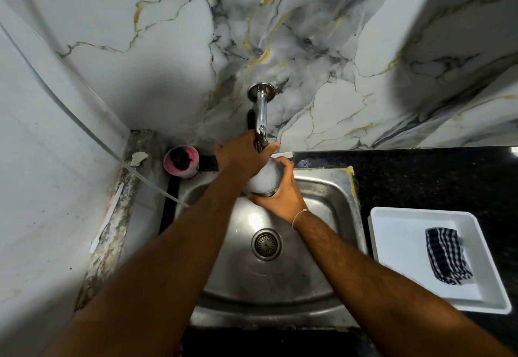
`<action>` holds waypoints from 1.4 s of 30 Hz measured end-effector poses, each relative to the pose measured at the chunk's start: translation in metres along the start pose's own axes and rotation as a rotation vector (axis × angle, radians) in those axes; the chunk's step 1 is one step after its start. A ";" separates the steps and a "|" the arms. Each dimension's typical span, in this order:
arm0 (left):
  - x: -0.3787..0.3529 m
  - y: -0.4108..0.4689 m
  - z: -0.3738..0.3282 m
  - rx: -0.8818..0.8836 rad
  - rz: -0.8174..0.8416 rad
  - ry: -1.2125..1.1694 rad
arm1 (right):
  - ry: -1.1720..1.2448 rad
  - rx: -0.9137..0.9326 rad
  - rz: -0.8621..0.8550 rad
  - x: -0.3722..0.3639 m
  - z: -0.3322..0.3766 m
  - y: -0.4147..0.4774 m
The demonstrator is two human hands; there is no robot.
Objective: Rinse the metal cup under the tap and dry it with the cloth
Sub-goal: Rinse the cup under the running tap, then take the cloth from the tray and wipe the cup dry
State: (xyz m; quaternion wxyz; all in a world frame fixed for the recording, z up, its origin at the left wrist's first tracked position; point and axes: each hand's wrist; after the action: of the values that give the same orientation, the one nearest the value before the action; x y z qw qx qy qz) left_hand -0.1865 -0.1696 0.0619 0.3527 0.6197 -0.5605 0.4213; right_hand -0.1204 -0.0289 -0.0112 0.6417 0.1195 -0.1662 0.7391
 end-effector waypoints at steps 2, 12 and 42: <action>-0.006 -0.008 -0.011 0.033 -0.140 0.108 | 0.012 0.003 0.012 0.001 0.001 0.001; -0.042 -0.064 0.044 0.724 0.069 -1.411 | -0.027 0.025 0.008 0.015 -0.017 -0.029; -0.125 -0.103 0.026 -0.123 0.483 0.500 | -0.558 -0.855 -0.354 0.274 -0.170 -0.150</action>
State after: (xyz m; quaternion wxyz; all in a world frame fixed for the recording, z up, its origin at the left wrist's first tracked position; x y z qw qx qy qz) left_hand -0.0828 -0.1309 -0.0593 0.4058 0.3246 -0.6113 0.5968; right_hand -0.0061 0.3060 -0.0464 0.6791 0.0656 -0.5939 0.4264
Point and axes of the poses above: each hand's wrist, its own y-axis towards the middle knuckle, its own x-axis out of the back of the hand, z = x × y
